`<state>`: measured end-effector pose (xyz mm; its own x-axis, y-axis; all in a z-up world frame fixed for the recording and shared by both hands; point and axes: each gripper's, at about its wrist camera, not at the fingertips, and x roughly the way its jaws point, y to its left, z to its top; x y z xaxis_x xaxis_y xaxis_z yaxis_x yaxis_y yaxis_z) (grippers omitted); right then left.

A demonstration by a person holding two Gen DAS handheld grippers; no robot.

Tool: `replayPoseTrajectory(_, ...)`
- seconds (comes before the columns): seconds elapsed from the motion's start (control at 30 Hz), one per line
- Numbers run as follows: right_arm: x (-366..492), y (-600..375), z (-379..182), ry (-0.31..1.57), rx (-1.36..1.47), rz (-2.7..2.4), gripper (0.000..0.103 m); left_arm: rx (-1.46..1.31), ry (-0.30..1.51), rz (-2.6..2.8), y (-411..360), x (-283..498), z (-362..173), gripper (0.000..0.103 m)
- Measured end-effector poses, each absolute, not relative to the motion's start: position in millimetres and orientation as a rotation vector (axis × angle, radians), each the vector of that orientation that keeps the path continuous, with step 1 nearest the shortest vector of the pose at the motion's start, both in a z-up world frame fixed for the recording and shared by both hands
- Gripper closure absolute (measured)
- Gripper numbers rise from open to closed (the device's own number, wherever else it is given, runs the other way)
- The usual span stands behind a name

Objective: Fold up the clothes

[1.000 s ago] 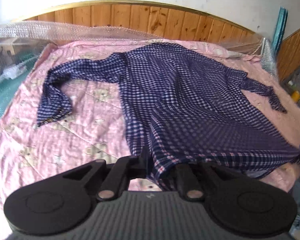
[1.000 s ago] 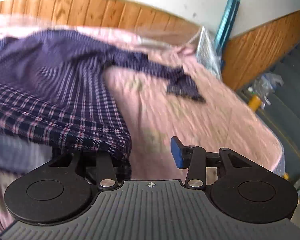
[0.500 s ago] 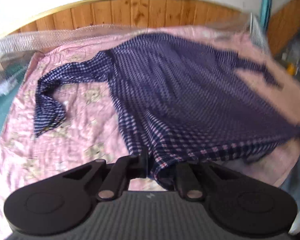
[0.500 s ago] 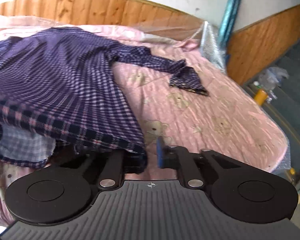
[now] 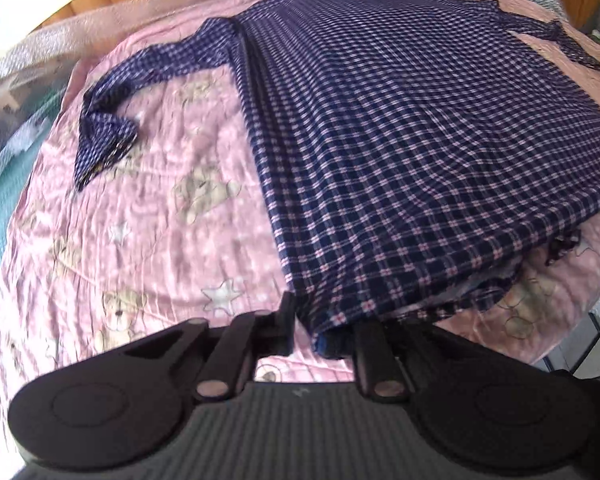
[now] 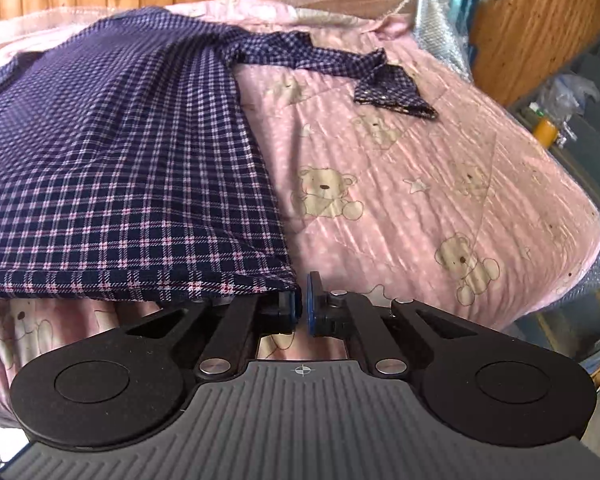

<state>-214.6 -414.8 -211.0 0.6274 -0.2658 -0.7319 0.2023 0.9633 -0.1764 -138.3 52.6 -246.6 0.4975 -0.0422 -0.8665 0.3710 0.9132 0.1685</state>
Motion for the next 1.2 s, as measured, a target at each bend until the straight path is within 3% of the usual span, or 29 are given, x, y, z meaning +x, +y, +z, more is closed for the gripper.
replayPoseTrajectory(0.27, -193, -422, -184, 0.937, -0.153, -0.083, 0.101, 0.272, 0.983, -0.341, 68, -123, -212, 0.087)
replayPoseTrajectory(0.47, -85, -436, -147, 0.993, -0.101, 0.029, 0.1, 0.182, 0.948, -0.304, 72, -22, -186, 0.086)
replayPoseTrajectory(0.53, -44, -440, -146, 1.013, -0.041, -0.011, 0.076, 0.129, 0.999, -0.246, 73, 14, -193, 0.083)
replayPoseTrajectory(0.57, -31, -441, -151, 1.042, -0.017, -0.028, 0.05, 0.113, 1.027, -0.216, 73, 29, -198, 0.078)
replayPoseTrajectory(0.6, -21, -442, -156, 1.068, 0.003, -0.041, 0.046, 0.121, 1.057, -0.187, 72, 37, -206, 0.074)
replayPoseTrajectory(0.77, -58, -449, -178, 1.059, 0.038, -0.139, 0.041, 0.163, 1.076, -0.171, 74, 13, -224, 0.071)
replayPoseTrajectory(0.83, -84, -453, -185, 1.046, 0.081, -0.169, 0.041, 0.175, 1.062, -0.158, 78, -4, -226, 0.065)
replayPoseTrajectory(0.9, -109, -455, -191, 1.04, 0.127, -0.188, 0.043, 0.176, 1.057, -0.13, 86, -14, -229, 0.05)
replayPoseTrajectory(0.93, -119, -455, -194, 1.036, 0.145, -0.191, 0.043, 0.164, 1.061, -0.118, 91, -18, -231, 0.047)
replayPoseTrajectory(1.1, -144, -449, -200, 0.953, 0.091, -0.234, 0.049, 0.072, 1.092, -0.131, 103, -20, -232, 0.047)
replayPoseTrajectory(1.2, -146, -453, -181, 0.86, 0.03, -0.249, 0.056, 0.065, 1.05, -0.154, 100, -16, -215, 0.051)
